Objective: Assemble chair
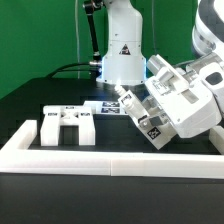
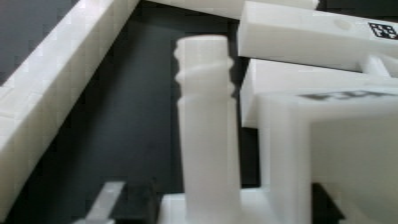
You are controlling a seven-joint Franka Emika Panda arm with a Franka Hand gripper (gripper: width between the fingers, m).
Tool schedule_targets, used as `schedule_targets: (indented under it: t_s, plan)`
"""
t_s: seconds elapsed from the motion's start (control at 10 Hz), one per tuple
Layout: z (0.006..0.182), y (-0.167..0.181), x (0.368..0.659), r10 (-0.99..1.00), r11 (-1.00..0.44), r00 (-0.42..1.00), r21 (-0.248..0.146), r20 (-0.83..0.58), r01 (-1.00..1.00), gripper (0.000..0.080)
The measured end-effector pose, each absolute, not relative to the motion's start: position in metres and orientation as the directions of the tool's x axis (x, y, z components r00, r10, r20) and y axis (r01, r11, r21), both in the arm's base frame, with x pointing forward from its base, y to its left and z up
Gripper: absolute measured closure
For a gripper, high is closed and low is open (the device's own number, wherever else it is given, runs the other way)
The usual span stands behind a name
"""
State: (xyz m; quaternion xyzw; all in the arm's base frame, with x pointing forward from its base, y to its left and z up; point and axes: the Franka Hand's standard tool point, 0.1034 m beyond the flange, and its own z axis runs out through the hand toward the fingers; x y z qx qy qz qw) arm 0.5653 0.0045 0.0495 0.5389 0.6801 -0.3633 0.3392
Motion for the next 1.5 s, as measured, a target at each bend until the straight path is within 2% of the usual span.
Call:
schedule_targets:
  t_s: [0.1, 0.2, 0.3, 0.9, 1.3, 1.5]
  plan:
    - [0.049, 0.004, 0.565, 0.486, 0.155, -0.189, -0.129, -0.853, 0.979, 0.0350]
    - [0.049, 0.004, 0.565, 0.486, 0.155, -0.190, -0.129, -0.853, 0.979, 0.0224]
    - [0.049, 0.004, 0.565, 0.486, 0.155, -0.190, -0.130, -0.853, 0.979, 0.0173]
    - [0.054, 0.018, 0.564, 0.470, 0.168, -0.193, -0.128, -0.861, 0.977, 0.0150]
    - [0.044, 0.056, 0.552, 0.485, 0.176, -0.168, -0.092, -0.858, 0.980, 0.0150]
    - [0.040, 0.069, 0.548, 0.492, 0.193, -0.181, -0.096, -0.851, 0.976, 0.0150]
